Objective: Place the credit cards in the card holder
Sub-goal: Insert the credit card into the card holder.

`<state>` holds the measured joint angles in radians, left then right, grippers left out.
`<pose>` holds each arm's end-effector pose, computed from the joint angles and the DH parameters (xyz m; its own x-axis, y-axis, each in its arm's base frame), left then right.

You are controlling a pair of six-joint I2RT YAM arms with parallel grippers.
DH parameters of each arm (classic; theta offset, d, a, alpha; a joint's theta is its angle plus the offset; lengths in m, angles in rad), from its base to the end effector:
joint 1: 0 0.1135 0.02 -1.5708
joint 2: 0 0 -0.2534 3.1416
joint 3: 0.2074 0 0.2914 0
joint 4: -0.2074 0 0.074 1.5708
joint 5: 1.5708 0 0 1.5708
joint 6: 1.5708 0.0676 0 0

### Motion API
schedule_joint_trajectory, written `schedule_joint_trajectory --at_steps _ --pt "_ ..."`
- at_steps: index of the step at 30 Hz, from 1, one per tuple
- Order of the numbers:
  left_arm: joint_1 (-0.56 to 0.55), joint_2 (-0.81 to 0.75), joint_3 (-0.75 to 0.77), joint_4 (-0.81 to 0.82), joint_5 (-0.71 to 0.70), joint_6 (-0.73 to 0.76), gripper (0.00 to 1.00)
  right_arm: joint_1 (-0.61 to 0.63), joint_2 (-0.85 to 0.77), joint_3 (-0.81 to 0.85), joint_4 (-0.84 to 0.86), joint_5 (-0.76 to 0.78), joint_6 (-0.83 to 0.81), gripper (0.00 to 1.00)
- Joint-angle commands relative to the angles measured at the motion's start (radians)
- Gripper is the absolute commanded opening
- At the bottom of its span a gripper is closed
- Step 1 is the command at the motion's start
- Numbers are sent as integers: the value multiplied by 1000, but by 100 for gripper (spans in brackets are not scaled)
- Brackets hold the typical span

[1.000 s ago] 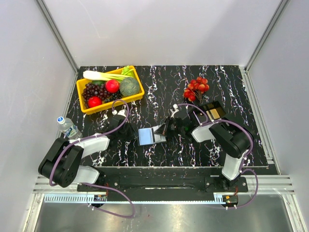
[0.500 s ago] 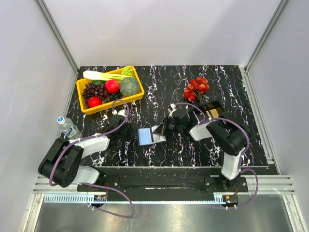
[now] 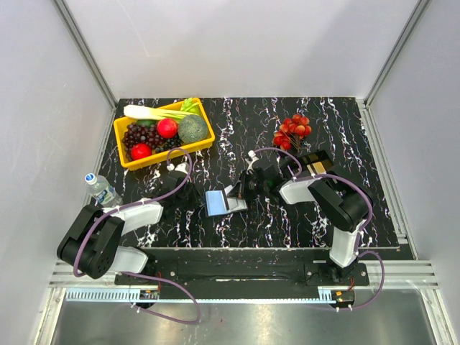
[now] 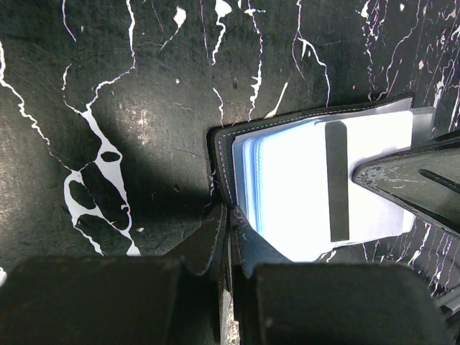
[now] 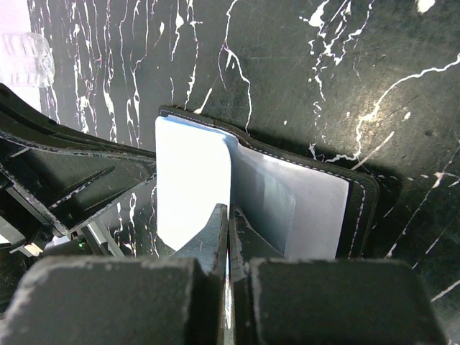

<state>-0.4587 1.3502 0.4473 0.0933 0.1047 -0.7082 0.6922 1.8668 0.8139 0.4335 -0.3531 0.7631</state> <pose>0.2530 -0.1328 0.0718 -0.8216 -0.3158 -0.4747 -0.0387 0.8616 -0.5062 0.2923 0.2727 0.0580 -0.8867 0.1073 -0.4497 -0.2805 0.6483 0.7079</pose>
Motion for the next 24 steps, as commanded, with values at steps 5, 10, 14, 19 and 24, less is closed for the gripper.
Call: schedule_joint_trajectory --at_steps 5,10,14,19,24 --pt "-6 12 14 -21 15 10 4 10 57 5 -6 -17 -30 0" --pt "-6 6 8 -21 15 10 4 10 77 -9 45 -72 -9 0" --pt "-6 4 4 -18 13 6 4 10 62 -44 80 -37 36 0" --pt "-6 0 -19 17 23 -19 3 15 40 -127 203 14 148 0" --pt "-8 13 -30 46 46 -37 2 27 57 -140 223 25 154 0"
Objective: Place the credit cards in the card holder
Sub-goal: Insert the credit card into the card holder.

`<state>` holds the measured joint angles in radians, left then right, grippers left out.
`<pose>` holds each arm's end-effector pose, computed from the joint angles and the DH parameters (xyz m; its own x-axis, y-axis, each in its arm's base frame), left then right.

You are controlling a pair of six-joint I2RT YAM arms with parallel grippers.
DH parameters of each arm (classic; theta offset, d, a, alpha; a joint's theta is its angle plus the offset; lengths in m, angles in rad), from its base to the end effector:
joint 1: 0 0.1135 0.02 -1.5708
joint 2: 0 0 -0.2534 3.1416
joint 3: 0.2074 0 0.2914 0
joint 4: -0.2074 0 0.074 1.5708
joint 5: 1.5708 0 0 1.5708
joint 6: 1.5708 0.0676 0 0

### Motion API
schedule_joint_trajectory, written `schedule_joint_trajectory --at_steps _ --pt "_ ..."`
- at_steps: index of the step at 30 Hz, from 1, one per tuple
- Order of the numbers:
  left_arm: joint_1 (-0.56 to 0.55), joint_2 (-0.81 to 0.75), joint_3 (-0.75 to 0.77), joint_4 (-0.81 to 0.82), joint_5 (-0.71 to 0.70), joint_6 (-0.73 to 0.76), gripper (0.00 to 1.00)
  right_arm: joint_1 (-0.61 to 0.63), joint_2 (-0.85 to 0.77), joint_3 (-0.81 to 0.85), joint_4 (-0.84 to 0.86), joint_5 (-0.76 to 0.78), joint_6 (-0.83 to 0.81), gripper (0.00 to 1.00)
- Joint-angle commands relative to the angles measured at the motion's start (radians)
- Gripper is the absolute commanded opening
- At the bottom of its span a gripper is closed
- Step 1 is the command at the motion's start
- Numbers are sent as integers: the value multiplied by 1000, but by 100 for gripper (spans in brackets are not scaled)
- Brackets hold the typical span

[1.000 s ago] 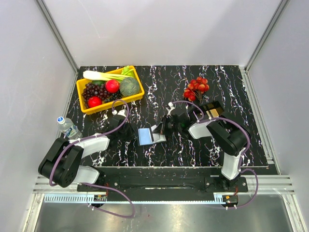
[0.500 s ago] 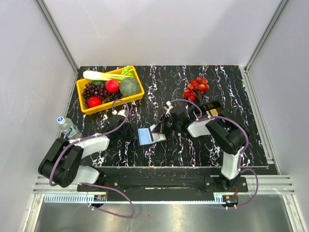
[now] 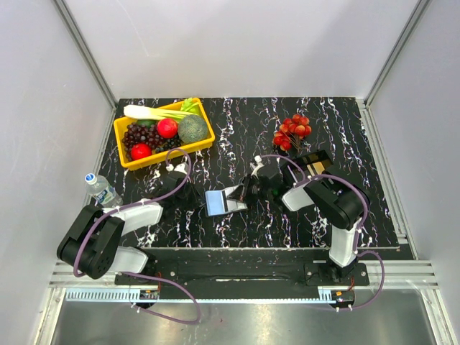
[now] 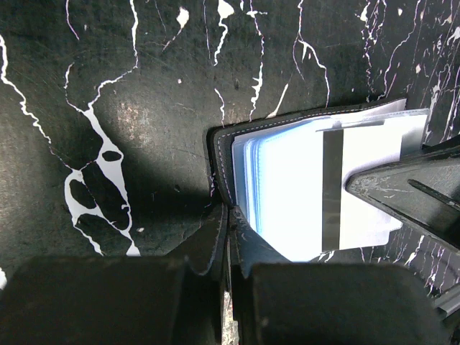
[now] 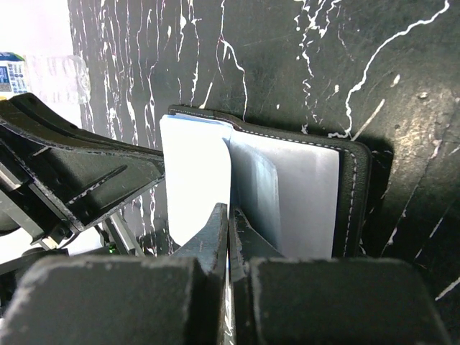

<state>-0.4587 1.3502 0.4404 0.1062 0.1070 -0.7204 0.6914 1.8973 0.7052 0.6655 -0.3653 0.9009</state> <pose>0.2523 -0.1327 0.0708 -0.8194 -0.3269 -0.4709 -0.0450 0.8556 -0.5157 0.2781 0.2615 0.0418 -0.8937 0.2107 -0.3960 -0.2140 0.5757 0.7892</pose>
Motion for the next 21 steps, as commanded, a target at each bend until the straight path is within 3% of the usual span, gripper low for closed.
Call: schedule_joint_trajectory --at_steps 1,21 --pt "-9 13 -25 41 48 -30 2 26 32 -33 3 31 21 0" --pt "-14 12 -31 41 39 -33 0 48 91 63 -75 -67 38 5"
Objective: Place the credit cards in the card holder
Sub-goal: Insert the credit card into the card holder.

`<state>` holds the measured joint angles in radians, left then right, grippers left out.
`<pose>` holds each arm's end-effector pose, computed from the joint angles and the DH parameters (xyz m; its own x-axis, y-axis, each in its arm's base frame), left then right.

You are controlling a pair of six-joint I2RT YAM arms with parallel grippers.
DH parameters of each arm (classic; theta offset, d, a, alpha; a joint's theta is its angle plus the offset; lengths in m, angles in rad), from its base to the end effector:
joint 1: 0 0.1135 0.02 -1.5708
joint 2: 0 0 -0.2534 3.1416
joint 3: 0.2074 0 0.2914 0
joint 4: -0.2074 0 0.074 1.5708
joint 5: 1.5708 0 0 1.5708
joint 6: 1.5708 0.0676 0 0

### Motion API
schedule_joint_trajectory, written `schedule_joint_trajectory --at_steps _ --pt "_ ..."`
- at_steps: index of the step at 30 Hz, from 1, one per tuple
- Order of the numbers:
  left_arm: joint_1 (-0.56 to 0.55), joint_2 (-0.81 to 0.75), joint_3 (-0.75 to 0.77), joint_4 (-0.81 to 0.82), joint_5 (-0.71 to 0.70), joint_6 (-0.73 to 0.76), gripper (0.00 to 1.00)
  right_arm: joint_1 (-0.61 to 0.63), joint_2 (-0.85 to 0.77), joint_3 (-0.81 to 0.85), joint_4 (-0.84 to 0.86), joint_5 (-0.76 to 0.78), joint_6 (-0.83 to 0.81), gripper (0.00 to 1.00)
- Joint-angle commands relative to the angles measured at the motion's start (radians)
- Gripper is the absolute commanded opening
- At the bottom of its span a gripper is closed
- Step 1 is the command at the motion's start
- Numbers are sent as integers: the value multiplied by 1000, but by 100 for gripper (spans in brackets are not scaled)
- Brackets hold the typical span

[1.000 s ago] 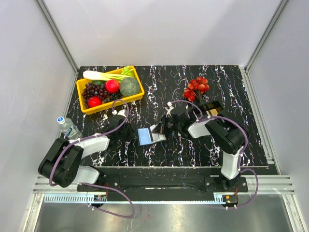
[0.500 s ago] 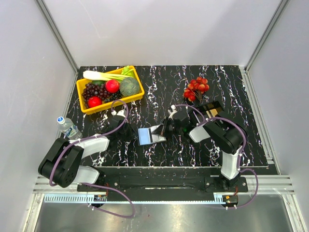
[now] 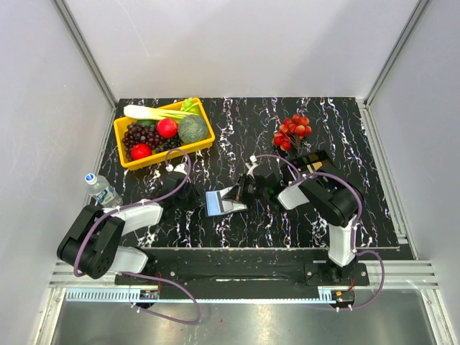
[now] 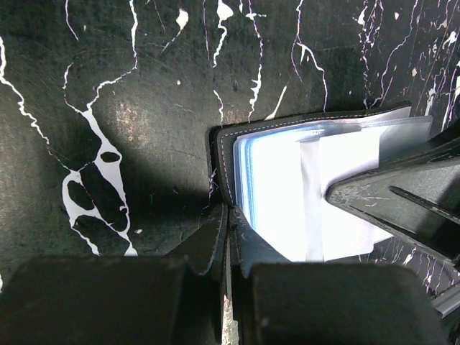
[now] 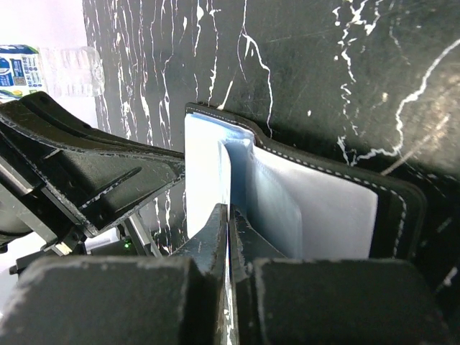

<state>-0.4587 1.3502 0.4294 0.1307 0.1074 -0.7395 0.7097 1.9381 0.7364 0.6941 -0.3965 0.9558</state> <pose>0.2517 -0.1324 0.0697 -0.8129 -0.3458 -0.4686 -0.0540 0.8459 -0.5306 0.2781 0.2733 0.0394 -0.9128 0.2092 -0.3509 -0.1933 0.5355 0.8221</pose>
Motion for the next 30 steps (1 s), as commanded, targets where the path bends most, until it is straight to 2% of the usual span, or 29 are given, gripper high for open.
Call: schedule_joint_trajectory --at_steps 1,13,30 --pt "-14 10 -18 17 40 -12 0 33 51 34 -111 -33 -20 7" --pt "-12 -2 -17 -16 12 -1 0 20 -106 54 -332 105 -140 36" --pt "-12 7 -9 -11 23 6 0 14 -162 95 -470 171 -210 38"
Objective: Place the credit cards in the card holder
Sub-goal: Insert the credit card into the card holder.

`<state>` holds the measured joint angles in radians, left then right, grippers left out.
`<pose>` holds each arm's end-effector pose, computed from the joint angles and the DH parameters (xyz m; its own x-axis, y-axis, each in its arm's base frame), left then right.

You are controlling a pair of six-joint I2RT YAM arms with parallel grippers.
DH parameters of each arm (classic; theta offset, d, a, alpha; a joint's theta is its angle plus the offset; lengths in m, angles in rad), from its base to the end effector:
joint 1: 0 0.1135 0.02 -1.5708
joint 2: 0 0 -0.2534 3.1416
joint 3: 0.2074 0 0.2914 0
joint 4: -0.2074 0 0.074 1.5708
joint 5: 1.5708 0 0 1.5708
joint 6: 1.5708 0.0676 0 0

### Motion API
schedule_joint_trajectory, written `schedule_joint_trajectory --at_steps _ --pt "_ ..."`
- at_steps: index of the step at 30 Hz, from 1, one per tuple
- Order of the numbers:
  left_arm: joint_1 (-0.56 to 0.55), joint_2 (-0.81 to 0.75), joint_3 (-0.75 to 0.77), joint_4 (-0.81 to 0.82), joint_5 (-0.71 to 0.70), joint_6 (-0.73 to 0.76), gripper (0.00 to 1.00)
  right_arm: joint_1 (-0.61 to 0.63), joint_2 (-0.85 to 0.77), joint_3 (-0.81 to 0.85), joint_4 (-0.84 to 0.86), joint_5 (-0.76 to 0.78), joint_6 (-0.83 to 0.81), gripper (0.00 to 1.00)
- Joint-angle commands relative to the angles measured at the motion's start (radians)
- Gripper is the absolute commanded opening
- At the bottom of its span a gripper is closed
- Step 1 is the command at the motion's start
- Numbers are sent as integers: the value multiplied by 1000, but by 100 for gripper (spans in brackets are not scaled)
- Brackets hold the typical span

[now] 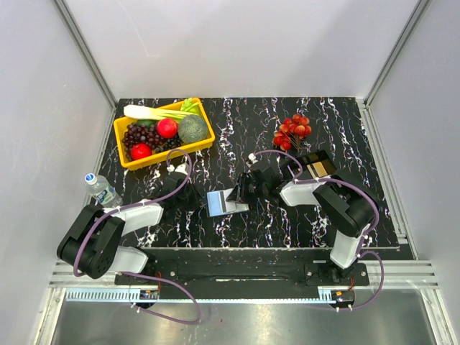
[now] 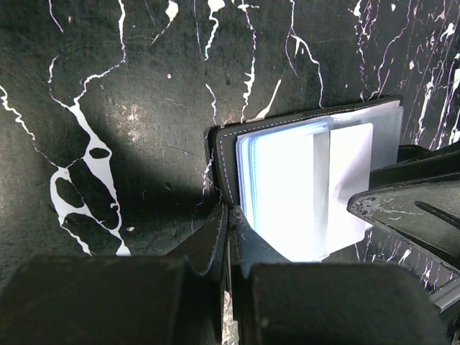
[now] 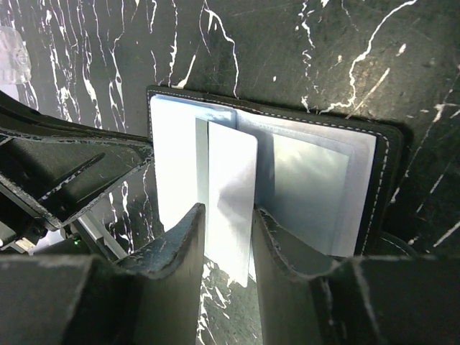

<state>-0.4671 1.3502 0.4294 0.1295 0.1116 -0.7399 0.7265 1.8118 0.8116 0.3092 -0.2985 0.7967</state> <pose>0.2503 -0.1347 0.0696 -0.8179 -0.3379 -0.4657 -0.0460 0.8452 -0.5324 0.2797 0.2751 0.0637 -0.9081 0.1073 -0.4047 -0.2216 0.6969 0.6820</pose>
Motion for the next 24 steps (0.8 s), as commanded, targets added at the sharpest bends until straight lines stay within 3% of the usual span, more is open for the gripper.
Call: schedule_joint_trajectory --at_steps 1,9,24 --pt "-5 7 -9 -10 19 7 0 -1 -37 18 -85 70 -50 37" --pt "-5 10 -6 -5 25 8 0 -1 6 31 -26 -10 -30 2" --pt "-5 23 -1 9 37 5 0 34 106 95 5 -102 -19 1"
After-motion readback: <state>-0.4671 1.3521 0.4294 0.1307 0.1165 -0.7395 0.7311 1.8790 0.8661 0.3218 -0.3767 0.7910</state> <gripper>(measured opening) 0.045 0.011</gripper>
